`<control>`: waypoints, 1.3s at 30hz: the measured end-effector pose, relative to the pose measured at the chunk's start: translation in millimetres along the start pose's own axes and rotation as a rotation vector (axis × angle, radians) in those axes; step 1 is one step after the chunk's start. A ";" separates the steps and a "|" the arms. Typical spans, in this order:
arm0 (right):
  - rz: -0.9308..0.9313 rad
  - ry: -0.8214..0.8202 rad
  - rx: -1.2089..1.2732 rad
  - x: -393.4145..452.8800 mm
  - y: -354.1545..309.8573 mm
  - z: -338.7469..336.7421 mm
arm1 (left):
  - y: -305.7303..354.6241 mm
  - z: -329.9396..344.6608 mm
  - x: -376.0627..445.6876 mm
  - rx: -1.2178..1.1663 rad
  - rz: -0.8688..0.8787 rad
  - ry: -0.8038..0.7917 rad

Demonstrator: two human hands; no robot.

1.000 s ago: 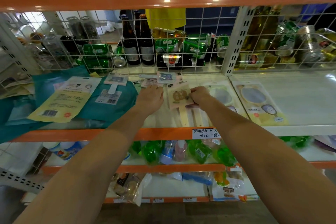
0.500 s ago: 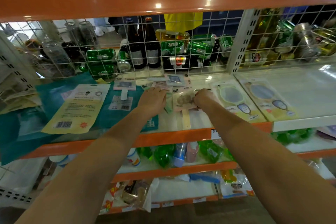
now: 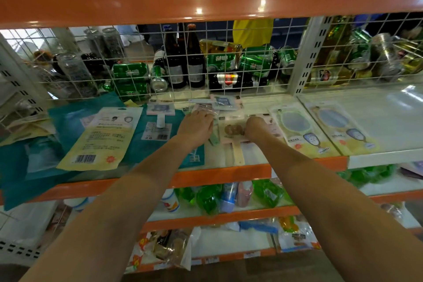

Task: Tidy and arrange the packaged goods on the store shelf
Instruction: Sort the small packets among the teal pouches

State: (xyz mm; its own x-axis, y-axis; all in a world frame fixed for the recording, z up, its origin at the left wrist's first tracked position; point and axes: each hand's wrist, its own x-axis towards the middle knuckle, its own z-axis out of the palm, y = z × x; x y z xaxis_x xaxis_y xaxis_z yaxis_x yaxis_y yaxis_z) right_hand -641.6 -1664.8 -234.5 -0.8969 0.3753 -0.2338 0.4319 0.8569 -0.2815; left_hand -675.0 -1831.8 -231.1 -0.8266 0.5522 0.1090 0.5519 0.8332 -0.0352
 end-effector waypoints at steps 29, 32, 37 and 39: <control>-0.305 0.008 -0.262 -2.3 -5.8 24.1 | 9.2 7.5 16.1 0.050 0.023 -0.022; -0.307 -0.009 -0.271 0.3 -4.8 22.6 | 11.0 7.1 16.4 0.073 0.021 -0.024; -0.305 -0.042 -0.283 4.4 -4.5 22.6 | 12.1 9.2 17.6 0.120 0.025 -0.042; -0.308 -0.051 -0.276 5.4 -4.7 20.7 | 11.7 9.8 18.6 0.131 0.029 -0.052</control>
State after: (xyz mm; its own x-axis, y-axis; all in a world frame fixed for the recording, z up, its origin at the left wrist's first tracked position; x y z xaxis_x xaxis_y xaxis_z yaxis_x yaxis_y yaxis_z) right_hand -646.5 -1674.1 -253.7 -0.9713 0.0747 -0.2259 0.0965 0.9915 -0.0869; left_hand -685.0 -1811.5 -239.2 -0.8169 0.5741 0.0550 0.5593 0.8119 -0.1670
